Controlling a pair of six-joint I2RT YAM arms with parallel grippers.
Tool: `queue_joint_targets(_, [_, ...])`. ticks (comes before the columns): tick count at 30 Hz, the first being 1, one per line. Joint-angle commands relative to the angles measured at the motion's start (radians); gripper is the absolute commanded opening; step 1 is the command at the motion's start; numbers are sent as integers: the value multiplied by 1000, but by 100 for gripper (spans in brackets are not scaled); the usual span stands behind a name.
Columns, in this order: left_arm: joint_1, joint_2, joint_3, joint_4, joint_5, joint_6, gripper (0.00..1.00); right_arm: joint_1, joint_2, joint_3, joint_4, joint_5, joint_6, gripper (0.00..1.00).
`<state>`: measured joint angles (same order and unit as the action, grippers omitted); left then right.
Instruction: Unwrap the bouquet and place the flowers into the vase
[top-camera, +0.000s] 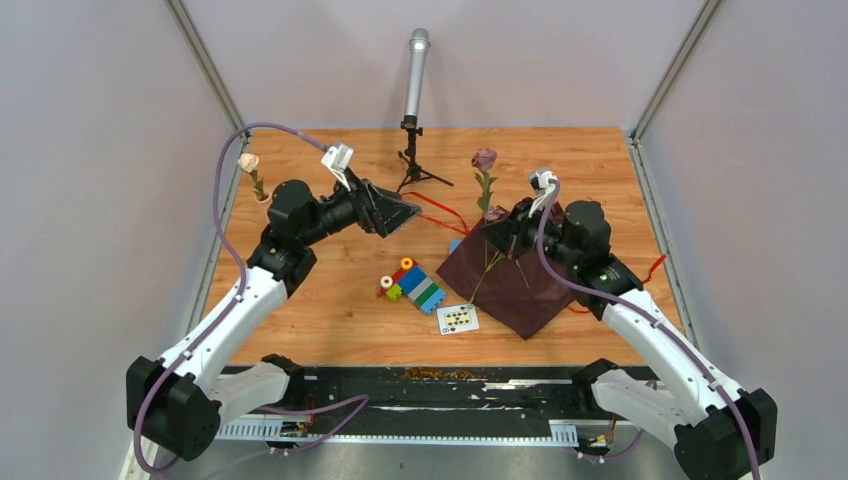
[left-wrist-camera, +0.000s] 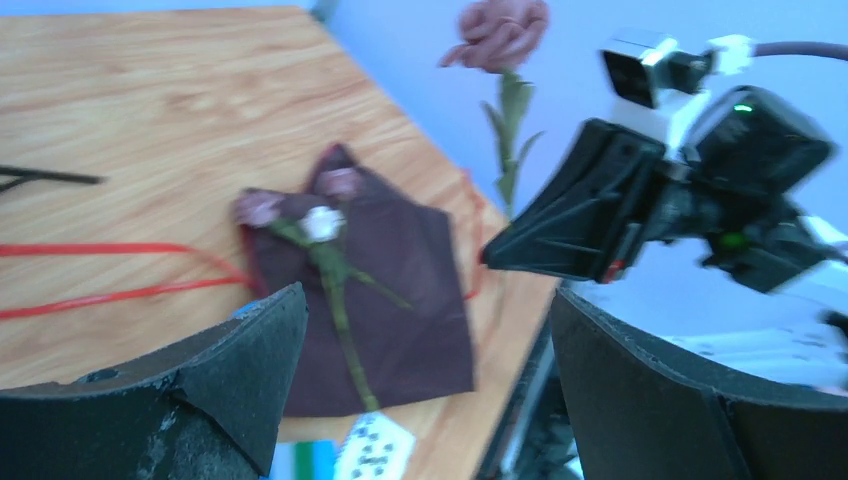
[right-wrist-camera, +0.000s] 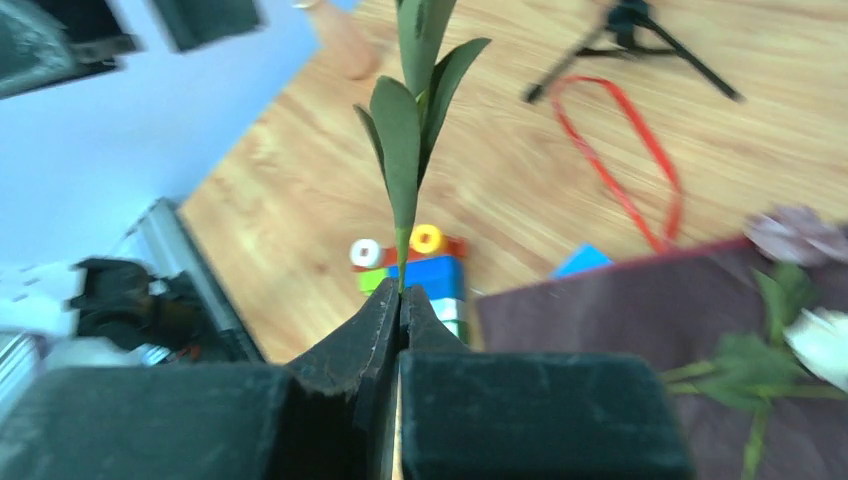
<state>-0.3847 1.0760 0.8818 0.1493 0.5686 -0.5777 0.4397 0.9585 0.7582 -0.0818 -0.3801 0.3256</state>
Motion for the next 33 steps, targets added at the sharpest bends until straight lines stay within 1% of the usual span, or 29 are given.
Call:
queue_joint_targets(1, [-69, -20, -51, 381, 75, -292, 98, 32, -1, 70, 150, -285, 53, 0])
queue_joint_targets(4, [-122, -3, -59, 464, 73, -355, 98, 72, 17, 121, 152, -361, 56, 0])
queue_joint_targets(7, [-187, 22, -54, 510, 66, -375, 98, 119, 31, 160, 157, -387, 56, 0])
queue_joint_targets(11, [-238, 55, -41, 539, 71, -388, 91, 145, 32, 173, 201, -388, 76, 0])
queue_joint_targets(16, [-260, 77, -49, 618, 85, -441, 73, 155, 35, 180, 209, -388, 79, 0])
queue_joint_targets(21, [-263, 87, -51, 628, 90, -445, 54, 160, 44, 180, 205, -385, 76, 0])
queue_joint_targets(24, [-263, 99, -47, 628, 102, -450, 48, 162, 50, 183, 199, -386, 71, 0])
queue_joint_targets(29, [-265, 114, -44, 619, 105, -452, 46, 165, 53, 188, 194, -383, 65, 0])
queue_joint_targets(31, [-264, 116, -43, 619, 105, -453, 41, 166, 55, 190, 189, -381, 62, 0])
queue_joint_targets(33, [-266, 117, -43, 619, 105, -453, 33, 166, 56, 192, 183, -381, 58, 0])
